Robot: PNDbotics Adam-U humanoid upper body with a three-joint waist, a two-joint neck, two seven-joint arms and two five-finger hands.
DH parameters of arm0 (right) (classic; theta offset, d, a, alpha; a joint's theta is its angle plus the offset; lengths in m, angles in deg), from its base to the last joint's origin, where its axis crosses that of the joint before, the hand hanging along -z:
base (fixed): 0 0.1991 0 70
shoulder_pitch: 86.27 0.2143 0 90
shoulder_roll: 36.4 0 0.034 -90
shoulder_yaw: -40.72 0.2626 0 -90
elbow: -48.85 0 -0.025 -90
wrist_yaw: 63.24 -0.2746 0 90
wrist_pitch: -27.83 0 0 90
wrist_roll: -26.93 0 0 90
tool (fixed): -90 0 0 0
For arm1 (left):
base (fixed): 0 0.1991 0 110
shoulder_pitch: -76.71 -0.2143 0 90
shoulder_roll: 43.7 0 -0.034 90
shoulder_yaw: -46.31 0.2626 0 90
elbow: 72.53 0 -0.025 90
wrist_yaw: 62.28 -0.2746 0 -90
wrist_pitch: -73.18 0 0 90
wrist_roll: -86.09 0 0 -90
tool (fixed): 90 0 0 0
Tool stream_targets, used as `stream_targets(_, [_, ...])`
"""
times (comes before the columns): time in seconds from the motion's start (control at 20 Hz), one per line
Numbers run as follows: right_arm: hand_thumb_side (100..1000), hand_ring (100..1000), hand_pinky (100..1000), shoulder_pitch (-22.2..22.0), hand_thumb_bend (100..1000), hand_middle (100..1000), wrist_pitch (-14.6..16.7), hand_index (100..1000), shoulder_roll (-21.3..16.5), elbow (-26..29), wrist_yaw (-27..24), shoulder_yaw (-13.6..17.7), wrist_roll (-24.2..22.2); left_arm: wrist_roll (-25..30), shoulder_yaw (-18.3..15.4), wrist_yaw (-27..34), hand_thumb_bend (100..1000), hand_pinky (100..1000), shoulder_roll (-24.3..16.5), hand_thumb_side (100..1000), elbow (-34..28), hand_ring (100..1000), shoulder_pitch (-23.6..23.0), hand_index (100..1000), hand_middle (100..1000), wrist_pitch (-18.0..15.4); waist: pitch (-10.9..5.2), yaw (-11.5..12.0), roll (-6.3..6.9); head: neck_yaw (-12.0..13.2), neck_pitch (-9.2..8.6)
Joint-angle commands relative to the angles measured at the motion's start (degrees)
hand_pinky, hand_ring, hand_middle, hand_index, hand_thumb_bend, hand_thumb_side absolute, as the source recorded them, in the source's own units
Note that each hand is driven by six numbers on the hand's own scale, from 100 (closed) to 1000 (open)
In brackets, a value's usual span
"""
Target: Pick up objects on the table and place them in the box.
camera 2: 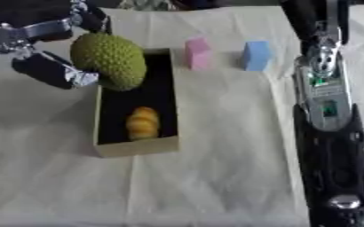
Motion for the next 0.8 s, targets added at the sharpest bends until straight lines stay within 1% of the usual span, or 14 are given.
stream_targets(0.05, [531, 730, 729, 1.0, 100, 563, 0.1, 831, -0.5, 1.7, -0.1, 0.0, 0.1, -0.5, 0.2, -3.0, 100, 675, 1.1, 264, 3.0, 624, 0.6, 607, 545, -0.5, -0.9, -0.2, 0.81, -0.4, 0.22])
stream_targets(0.15, [531, 730, 729, 1.1, 100, 562, 0.1, 831, -0.6, 1.7, 0.0, 0.0, 0.1, -1.1, 0.5, -4.4, 100, 676, 1.8, 267, 5.2, 626, 0.4, 617, 555, -1.0, -0.79, -0.2, 0.76, -0.8, 0.22])
stream_targets(0.25, [531, 730, 729, 1.2, 100, 562, 0.2, 831, -0.6, 1.7, 0.0, 0.0, 0.1, -1.7, 0.6, -5.6, 100, 689, 2.2, 270, 6.8, 648, 0.2, 650, 589, -1.5, -0.66, -0.3, 0.73, -1.1, 0.22])
stream_targets(0.3, [531, 730, 729, 1.2, 100, 562, 0.2, 830, -0.6, 1.7, -0.1, 0.0, 0.1, -1.8, 0.7, -6.0, 100, 727, 2.3, 279, 7.3, 697, 0.1, 713, 664, -1.9, -0.62, -0.3, 0.74, -1.2, 0.22])
stream_targets(0.35, [531, 730, 729, 1.2, 100, 562, 0.2, 830, -0.7, 1.7, -0.1, 0.0, 0.1, -1.3, 0.9, -6.5, 100, 804, 2.2, 287, 7.6, 781, 0.1, 836, 773, -2.4, -0.58, -0.3, 0.76, -1.2, 0.22])
stream_targets(0.4, [531, 730, 729, 1.2, 100, 562, 0.2, 830, -0.7, 1.7, -0.1, 0.0, 0.1, -0.5, 1.0, -7.2, 100, 899, 2.0, 292, 7.6, 896, 0.1, 977, 907, -3.0, -0.55, -0.3, 0.78, -1.3, 0.22])
stream_targets(0.45, [531, 730, 729, 1.2, 100, 562, 0.2, 830, -0.7, 1.8, -0.1, 0.0, 0.1, 0.4, 0.9, -7.8, 100, 918, 1.8, 289, 7.4, 929, 0.1, 1000, 937, -3.7, -0.54, -0.3, 0.79, -1.3, 0.22])
stream_targets(0.5, [531, 730, 729, 1.1, 100, 562, 0.3, 830, -0.7, 1.8, -0.1, 0.0, 0.2, 0.9, 0.5, -8.3, 100, 964, 1.7, 281, 7.0, 976, 0.2, 1000, 965, -4.4, -0.55, -0.2, 0.81, -1.4, 0.22])
stream_targets(0.6, [530, 730, 729, 1.0, 100, 562, 0.3, 830, -0.6, 1.8, -0.2, 0.0, 0.2, 1.2, -0.4, -8.9, 100, 983, 1.6, 272, 6.2, 1000, 0.3, 1000, 978, -5.4, -0.6, -0.2, 0.83, -1.4, 0.22])
stream_targets(0.8, [530, 730, 729, 0.8, 100, 562, 0.3, 830, -0.5, 1.9, -0.3, 0.1, 0.3, 2.1, -1.3, -9.0, 100, 1000, 1.7, 240, 6.1, 1000, 0.4, 1000, 1000, -6.9, -0.73, -0.2, 0.82, -1.5, 0.22])
